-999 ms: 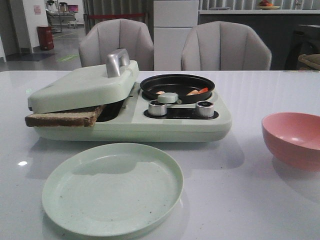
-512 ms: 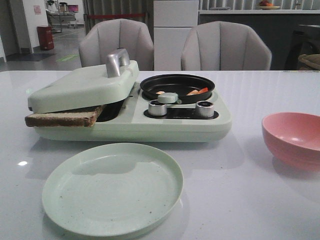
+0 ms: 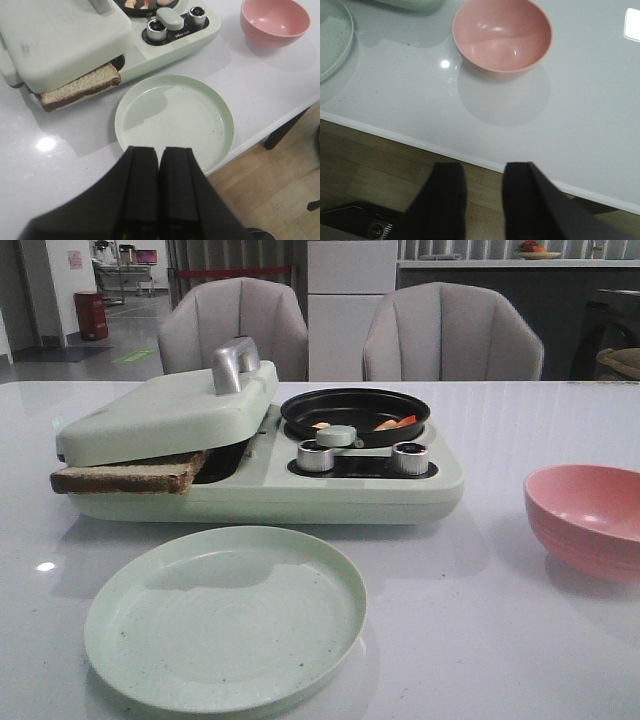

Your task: Make breakfast with bread and shrimp

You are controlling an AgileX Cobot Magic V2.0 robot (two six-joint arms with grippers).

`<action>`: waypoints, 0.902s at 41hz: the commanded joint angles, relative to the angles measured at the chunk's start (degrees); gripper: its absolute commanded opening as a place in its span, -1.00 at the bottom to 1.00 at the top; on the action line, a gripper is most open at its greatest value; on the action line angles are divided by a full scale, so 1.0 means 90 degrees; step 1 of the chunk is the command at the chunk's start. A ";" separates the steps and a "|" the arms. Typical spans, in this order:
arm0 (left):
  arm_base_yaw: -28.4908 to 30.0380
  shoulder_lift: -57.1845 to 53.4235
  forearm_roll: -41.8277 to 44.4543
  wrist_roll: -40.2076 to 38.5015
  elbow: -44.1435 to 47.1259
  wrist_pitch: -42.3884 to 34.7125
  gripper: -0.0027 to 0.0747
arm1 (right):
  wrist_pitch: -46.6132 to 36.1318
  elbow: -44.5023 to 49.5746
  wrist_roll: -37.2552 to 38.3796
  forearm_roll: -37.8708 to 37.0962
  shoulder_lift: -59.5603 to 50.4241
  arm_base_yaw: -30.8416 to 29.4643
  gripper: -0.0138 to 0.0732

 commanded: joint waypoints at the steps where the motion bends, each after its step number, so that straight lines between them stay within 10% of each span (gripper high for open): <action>1: -0.0026 -0.0001 -0.0086 -0.0066 -0.0191 -0.0668 -0.67 | -0.0466 -0.0148 0.0018 -0.0078 0.0057 0.0004 -0.34; 5: -0.0026 -0.0001 -0.0086 -0.0066 -0.0191 -0.0777 -0.67 | -0.0586 -0.0148 0.0018 -0.0043 0.0057 0.0004 -0.61; 37: 0.0267 -0.0398 0.0164 -0.0003 -0.0036 -0.0925 -0.67 | -0.0961 -0.0148 0.0018 -0.0034 0.0057 0.0004 -0.60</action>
